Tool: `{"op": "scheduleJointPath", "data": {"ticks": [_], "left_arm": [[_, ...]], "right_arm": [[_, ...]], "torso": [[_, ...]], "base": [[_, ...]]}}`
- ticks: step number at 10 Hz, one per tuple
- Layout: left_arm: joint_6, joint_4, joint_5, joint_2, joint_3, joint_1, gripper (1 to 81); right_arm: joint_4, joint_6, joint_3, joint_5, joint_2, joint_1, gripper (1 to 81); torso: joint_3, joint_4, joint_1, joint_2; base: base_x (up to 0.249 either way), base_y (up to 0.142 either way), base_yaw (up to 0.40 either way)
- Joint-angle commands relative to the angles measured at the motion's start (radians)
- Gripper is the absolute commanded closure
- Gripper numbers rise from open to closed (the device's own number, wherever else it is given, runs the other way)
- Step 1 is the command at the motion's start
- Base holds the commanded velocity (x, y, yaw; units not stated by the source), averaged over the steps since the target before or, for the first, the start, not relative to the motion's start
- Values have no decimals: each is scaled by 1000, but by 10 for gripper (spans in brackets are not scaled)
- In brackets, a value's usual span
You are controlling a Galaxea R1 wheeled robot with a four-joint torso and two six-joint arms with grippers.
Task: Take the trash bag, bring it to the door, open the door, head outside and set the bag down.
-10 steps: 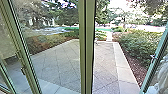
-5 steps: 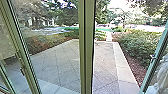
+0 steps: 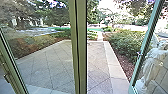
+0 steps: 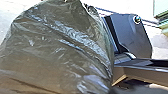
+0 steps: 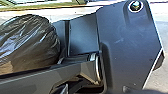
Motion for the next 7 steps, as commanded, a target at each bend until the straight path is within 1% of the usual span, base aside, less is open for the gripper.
{"op": "scheduleJointPath", "data": {"ticks": [1,7], "left_arm": [[2,7,57,-4,3,-43,811],[2,7,59,-2,3,-43,811]], "right_arm": [[-13,-7,10,-57,13,39,10],[-13,-7,10,-60,14,44,10]], "torso": [[0,0,0,0],[0,0,0,0]], "base": [[0,0,-249],[0,0,-252]]}}
